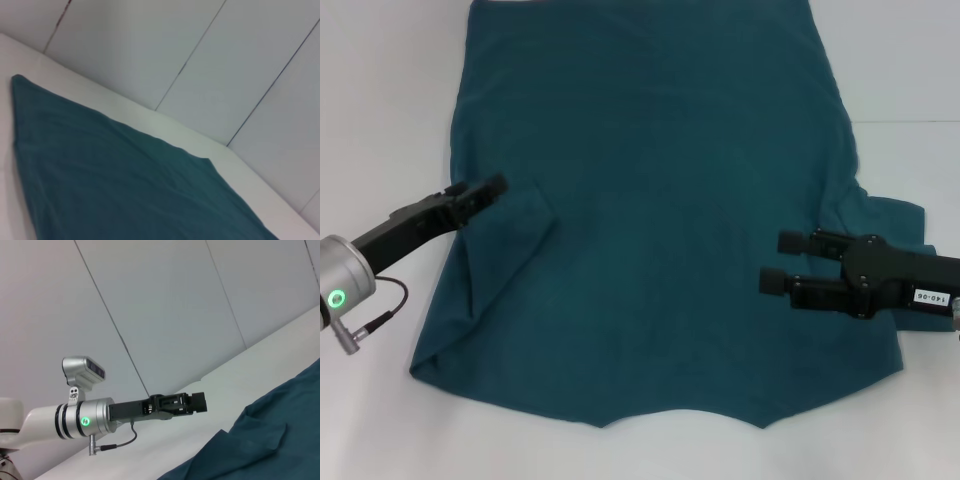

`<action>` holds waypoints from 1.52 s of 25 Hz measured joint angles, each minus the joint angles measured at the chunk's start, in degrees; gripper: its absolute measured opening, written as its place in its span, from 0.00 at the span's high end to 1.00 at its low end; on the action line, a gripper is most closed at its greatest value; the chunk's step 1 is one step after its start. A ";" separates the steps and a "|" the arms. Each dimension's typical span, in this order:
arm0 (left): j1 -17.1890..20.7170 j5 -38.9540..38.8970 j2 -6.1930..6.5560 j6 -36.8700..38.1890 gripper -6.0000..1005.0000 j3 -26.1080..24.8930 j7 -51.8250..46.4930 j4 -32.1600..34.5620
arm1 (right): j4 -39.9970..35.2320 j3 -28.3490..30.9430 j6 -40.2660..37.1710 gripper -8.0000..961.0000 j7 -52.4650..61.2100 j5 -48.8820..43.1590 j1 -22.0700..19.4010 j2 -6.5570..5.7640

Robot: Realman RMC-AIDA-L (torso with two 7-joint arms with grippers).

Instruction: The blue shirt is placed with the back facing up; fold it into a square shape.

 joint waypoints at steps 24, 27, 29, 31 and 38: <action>0.70 0.95 -0.02 14.66 0.27 4.56 11.32 -0.19 | -0.64 2.82 3.78 0.06 14.33 0.01 -3.35 -3.15; 0.64 0.95 -0.08 14.74 0.27 5.56 11.59 -0.33 | -0.70 3.08 5.17 0.06 17.71 -0.66 -3.91 -4.64; 0.56 0.95 -0.11 14.78 0.27 6.05 12.06 -0.53 | -0.71 3.56 6.28 0.06 19.36 -1.51 -4.38 -5.75; 0.51 0.95 -0.15 14.79 0.27 6.35 12.40 -0.70 | -0.72 4.24 7.61 0.06 21.15 -1.87 -4.80 -6.68; 0.41 0.95 -0.11 14.88 0.27 7.57 12.79 -0.86 | -0.79 4.63 11.00 0.06 28.16 -2.00 -5.33 -8.76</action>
